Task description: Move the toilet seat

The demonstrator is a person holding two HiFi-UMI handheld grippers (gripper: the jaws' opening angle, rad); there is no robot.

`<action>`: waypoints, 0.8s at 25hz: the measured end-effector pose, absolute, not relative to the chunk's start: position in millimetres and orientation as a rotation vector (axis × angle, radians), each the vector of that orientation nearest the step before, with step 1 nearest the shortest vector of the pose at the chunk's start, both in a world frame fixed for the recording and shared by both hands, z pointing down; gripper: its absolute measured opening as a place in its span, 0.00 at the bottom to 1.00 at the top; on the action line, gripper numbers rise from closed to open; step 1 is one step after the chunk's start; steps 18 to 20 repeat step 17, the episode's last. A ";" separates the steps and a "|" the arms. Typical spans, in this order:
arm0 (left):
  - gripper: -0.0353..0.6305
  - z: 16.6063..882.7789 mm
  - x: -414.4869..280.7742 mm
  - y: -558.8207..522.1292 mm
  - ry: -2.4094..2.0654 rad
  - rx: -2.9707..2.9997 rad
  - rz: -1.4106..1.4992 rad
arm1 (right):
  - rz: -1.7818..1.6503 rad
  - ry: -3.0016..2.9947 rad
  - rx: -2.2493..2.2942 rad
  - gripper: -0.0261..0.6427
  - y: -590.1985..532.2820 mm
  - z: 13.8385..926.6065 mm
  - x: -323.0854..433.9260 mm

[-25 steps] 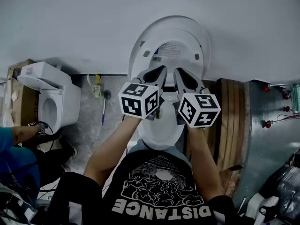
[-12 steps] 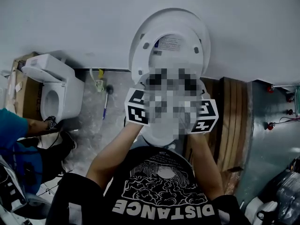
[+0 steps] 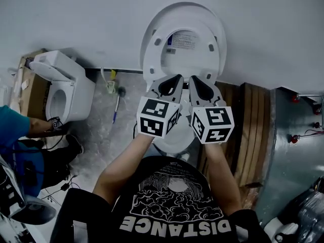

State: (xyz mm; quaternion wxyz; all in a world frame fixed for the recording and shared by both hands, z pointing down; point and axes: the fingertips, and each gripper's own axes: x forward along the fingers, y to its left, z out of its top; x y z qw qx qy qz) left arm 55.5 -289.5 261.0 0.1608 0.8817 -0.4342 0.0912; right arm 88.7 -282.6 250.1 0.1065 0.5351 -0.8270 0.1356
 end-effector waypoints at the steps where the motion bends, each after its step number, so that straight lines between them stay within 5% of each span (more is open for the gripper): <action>1: 0.07 261.1 55.8 -286.6 -1.246 2.519 0.264 | 0.397 -2.439 1.572 0.07 -280.0 250.0 88.4; 20: 0.07 260.1 61.1 -266.7 -1.265 2.529 0.278 | 0.387 -2.450 1.568 0.07 -260.2 247.5 92.4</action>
